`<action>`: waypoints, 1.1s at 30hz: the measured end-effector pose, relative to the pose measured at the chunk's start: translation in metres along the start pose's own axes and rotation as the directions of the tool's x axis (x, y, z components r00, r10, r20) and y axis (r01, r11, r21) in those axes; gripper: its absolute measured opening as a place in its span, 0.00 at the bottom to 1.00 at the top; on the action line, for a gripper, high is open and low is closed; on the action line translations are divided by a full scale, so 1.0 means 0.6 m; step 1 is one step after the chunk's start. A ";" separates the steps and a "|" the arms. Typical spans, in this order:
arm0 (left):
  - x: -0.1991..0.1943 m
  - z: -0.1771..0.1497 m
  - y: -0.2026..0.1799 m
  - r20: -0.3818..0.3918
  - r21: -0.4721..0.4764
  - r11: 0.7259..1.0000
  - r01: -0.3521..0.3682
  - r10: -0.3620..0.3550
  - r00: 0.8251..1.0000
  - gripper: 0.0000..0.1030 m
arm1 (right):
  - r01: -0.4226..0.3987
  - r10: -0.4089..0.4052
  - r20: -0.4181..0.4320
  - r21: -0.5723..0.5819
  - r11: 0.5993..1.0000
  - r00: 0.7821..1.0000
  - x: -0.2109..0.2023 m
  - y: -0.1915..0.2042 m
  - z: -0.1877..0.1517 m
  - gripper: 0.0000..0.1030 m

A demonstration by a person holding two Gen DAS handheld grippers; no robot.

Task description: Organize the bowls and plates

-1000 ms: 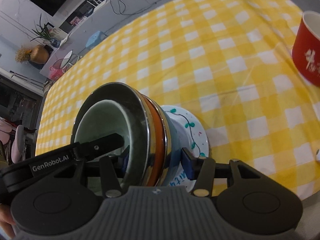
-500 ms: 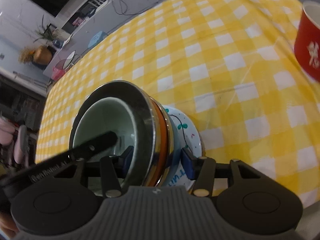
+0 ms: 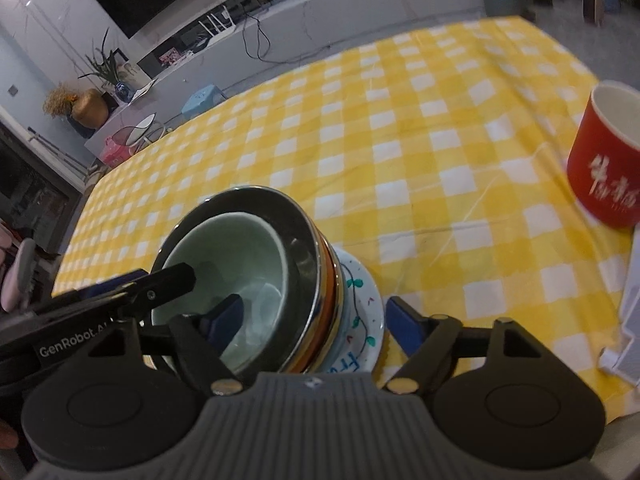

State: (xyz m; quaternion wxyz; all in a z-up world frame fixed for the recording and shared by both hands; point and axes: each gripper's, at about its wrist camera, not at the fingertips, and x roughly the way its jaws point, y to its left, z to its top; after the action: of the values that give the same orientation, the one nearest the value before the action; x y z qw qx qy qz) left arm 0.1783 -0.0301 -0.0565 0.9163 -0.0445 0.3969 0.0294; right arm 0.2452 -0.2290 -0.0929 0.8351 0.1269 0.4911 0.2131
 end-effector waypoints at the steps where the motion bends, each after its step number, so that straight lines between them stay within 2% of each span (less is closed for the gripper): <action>1: -0.003 -0.001 -0.002 0.010 0.010 1.000 -0.011 0.011 1.000 0.75 | 0.008 -0.008 0.013 -0.010 1.000 1.000 -0.004 0.001 0.001 0.84; 3: -0.011 -0.003 -0.006 0.027 0.018 0.999 -0.028 0.028 0.999 0.79 | 0.024 -0.023 0.039 -0.032 0.999 0.999 -0.011 0.006 0.000 0.89; 10: -0.042 -0.020 -0.019 0.050 0.043 0.999 -0.020 0.018 0.999 0.80 | 0.091 -0.078 0.126 -0.097 0.991 0.989 -0.046 0.017 -0.016 0.89; 15: -0.080 -0.041 -0.048 0.127 0.159 0.985 -0.071 0.051 0.991 0.83 | 0.197 -0.170 0.215 -0.108 0.974 0.962 -0.083 0.027 -0.042 0.89; 23: -0.161 -0.079 -0.050 0.190 0.138 0.990 -0.037 0.010 0.982 0.82 | 0.296 -0.261 0.300 -0.076 0.952 0.917 -0.139 0.048 -0.106 0.91; 29: -0.189 -0.114 -0.049 0.192 0.114 0.993 -0.037 0.014 0.981 0.80 | 0.289 -0.244 0.302 -0.112 0.951 0.921 -0.159 0.079 -0.164 0.92; 33: -0.188 -0.128 -0.042 0.180 0.087 0.996 -0.031 0.015 0.984 0.76 | 0.330 -0.281 0.295 -0.132 0.935 0.913 -0.156 0.100 -0.198 0.92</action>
State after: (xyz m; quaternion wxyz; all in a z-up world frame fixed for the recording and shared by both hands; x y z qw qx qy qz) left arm 0.0478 -0.0654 -0.0251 0.9489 0.0040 0.3144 0.0261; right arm 0.0878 -0.2212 -0.0537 0.9255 0.0007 0.3644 0.1034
